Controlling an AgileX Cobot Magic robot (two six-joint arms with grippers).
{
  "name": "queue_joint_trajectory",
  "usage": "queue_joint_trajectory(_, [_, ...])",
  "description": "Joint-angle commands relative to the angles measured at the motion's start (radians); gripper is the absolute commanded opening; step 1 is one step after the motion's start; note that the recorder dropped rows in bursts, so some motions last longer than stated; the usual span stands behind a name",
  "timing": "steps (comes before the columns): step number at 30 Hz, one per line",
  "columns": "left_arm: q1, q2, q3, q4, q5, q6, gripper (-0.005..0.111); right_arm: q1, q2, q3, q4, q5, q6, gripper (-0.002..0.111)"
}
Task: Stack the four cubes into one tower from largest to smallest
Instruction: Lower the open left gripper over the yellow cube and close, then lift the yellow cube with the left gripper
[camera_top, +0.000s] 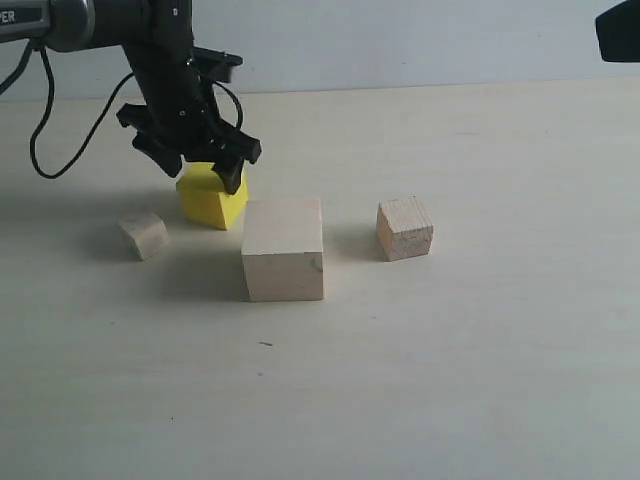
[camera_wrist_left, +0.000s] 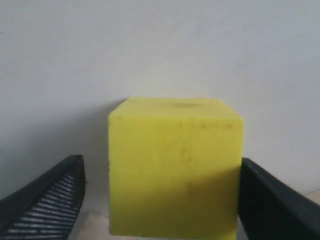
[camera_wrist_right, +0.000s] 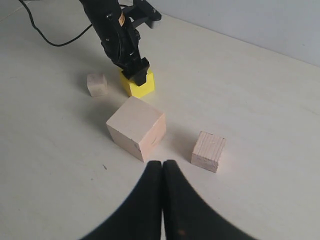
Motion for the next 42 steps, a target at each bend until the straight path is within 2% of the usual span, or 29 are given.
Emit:
queue_joint_trajectory(1, [-0.003, 0.020, -0.007, 0.022, 0.016, -0.013, 0.077, -0.005, -0.007, 0.006, 0.001, -0.011, 0.000, 0.000])
queue_joint_trajectory(17, [-0.003, 0.027, -0.007, 0.022, -0.044, -0.013, 0.075, -0.005, -0.007, 0.006, -0.001, -0.015, 0.000, 0.000])
queue_joint_trajectory(20, [-0.003, 0.027, -0.007, 0.022, -0.038, -0.013, 0.067, -0.005, -0.007, 0.006, 0.001, -0.015, 0.000, 0.000])
queue_joint_trajectory(23, [-0.003, 0.027, -0.007, 0.016, -0.031, -0.013, 0.052, -0.005, -0.007, 0.006, 0.001, -0.015, 0.000, 0.000])
queue_joint_trajectory(26, [-0.003, 0.027, -0.007, 0.016, -0.009, -0.013, 0.030, -0.005, -0.007, 0.006, 0.001, -0.015, 0.000, 0.000])
queue_joint_trajectory(29, [-0.003, 0.027, -0.007, 0.021, 0.019, 0.005, 0.002, -0.005, -0.007, 0.006, 0.001, -0.015, 0.001, 0.000])
queue_joint_trajectory(38, [-0.001, -0.070, -0.007, 0.042, 0.014, 0.040, 0.000, -0.005, -0.007, 0.006, 0.001, -0.011, 0.001, 0.000])
queue_joint_trajectory(42, [-0.001, -0.149, -0.007, 0.023, 0.030, 0.126, 0.000, -0.005, -0.007, 0.006, 0.001, -0.011, 0.001, 0.000])
